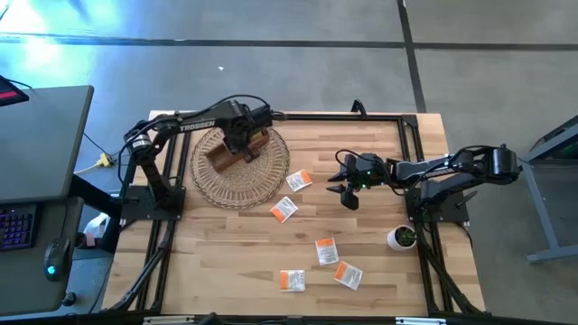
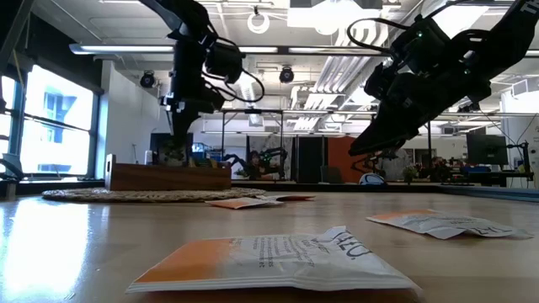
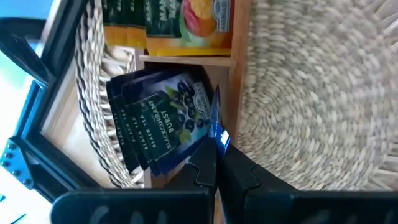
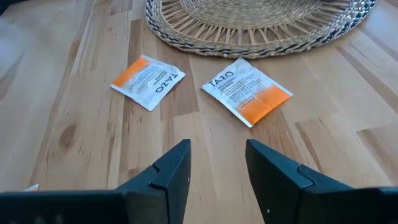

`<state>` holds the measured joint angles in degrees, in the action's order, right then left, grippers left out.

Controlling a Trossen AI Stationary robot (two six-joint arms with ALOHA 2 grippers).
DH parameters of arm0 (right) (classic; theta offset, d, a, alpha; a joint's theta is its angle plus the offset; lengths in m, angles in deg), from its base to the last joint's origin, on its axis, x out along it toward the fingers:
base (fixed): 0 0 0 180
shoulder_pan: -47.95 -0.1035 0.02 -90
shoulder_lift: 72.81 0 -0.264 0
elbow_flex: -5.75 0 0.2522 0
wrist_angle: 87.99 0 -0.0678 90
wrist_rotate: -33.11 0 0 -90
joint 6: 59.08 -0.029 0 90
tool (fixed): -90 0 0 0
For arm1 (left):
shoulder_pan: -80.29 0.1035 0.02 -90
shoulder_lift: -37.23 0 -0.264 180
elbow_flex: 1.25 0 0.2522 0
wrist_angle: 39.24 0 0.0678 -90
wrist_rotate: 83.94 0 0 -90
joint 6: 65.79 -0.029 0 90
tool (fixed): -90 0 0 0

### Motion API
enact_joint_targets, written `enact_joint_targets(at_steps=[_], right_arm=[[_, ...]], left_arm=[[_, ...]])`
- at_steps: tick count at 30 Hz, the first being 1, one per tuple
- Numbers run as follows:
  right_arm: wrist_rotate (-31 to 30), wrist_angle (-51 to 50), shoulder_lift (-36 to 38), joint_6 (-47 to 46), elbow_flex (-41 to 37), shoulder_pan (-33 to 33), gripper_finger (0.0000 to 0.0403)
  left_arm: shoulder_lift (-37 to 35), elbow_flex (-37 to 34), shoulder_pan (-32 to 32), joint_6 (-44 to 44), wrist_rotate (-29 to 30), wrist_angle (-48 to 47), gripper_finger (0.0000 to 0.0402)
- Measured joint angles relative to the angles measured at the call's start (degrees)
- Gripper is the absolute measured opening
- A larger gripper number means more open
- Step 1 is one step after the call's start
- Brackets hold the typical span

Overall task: Pick & Place Tea
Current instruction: Put the purple tea bag into the middle section of the wooden organizer

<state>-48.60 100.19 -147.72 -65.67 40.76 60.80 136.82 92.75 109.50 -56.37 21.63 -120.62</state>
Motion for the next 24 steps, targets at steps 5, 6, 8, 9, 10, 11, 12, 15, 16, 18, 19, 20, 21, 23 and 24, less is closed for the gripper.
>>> enact_joint_targets(at_steps=[5,6,8,9,10,11,12,15,16,18,19,20,21,23,24], right_arm=[[0.0,0.0,0.0,0.0,0.0,0.0,0.0152],[0.0,0.0,0.0,0.0,0.0,0.0,0.0153],[0.0,0.0,0.0,0.0,0.0,0.0,0.0153],[0.0,0.1,0.0,0.0,0.0,0.0,0.0153],[0.0,0.1,0.0,0.0,0.0,0.0,0.0152],[0.0,0.1,0.0,0.0,0.0,0.0,0.0152],[0.0,0.1,0.0,0.0,0.0,0.0,0.0151],[0.0,0.1,0.0,0.5,0.0,0.0,0.0149],[0.0,0.1,0.0,0.5,0.0,0.0,0.015],[0.0,0.1,0.0,0.6,0.0,0.0,0.0152],[0.0,0.1,0.0,0.6,0.0,0.0,0.0153],[0.0,0.2,0.0,0.9,0.0,0.0,0.0153],[0.0,0.2,0.0,1.4,0.0,0.0,0.0154],[0.0,0.9,0.0,2.7,0.0,0.0,0.0153],[0.0,1.5,0.0,3.0,0.0,0.0,0.0153]], left_arm=[[0.0,-2.1,0.0,-0.4,2.4,1.5,0.0],[0.0,-2.3,0.0,-0.4,3.3,2.6,0.0],[0.0,-2.6,0.0,-1.2,4.4,4.6,0.0],[0.0,-2.7,0.0,-2.2,4.4,5.6,0.0],[0.0,-2.7,0.0,-3.2,4.4,6.2,0.0],[0.0,-2.7,0.0,-4.0,4.4,6.7,0.0],[0.0,-2.7,0.0,-4.8,4.5,7.2,0.0],[0.0,-2.7,0.0,-7.8,4.5,7.7,0.0001],[0.0,-2.7,0.0,-9.0,4.3,7.7,0.0002],[0.0,-2.7,0.0,-11.0,2.7,7.7,0.001],[0.0,-2.7,0.0,-11.8,1.7,7.7,0.0016],[0.0,-2.7,0.0,-12.5,1.1,7.7,0.0023],[0.0,-2.7,0.0,-12.9,0.8,7.7,0.003],[0.0,-2.7,0.0,-13.3,0.6,7.7,0.0047],[0.0,-2.7,0.0,-13.3,0.6,7.7,0.0055]])
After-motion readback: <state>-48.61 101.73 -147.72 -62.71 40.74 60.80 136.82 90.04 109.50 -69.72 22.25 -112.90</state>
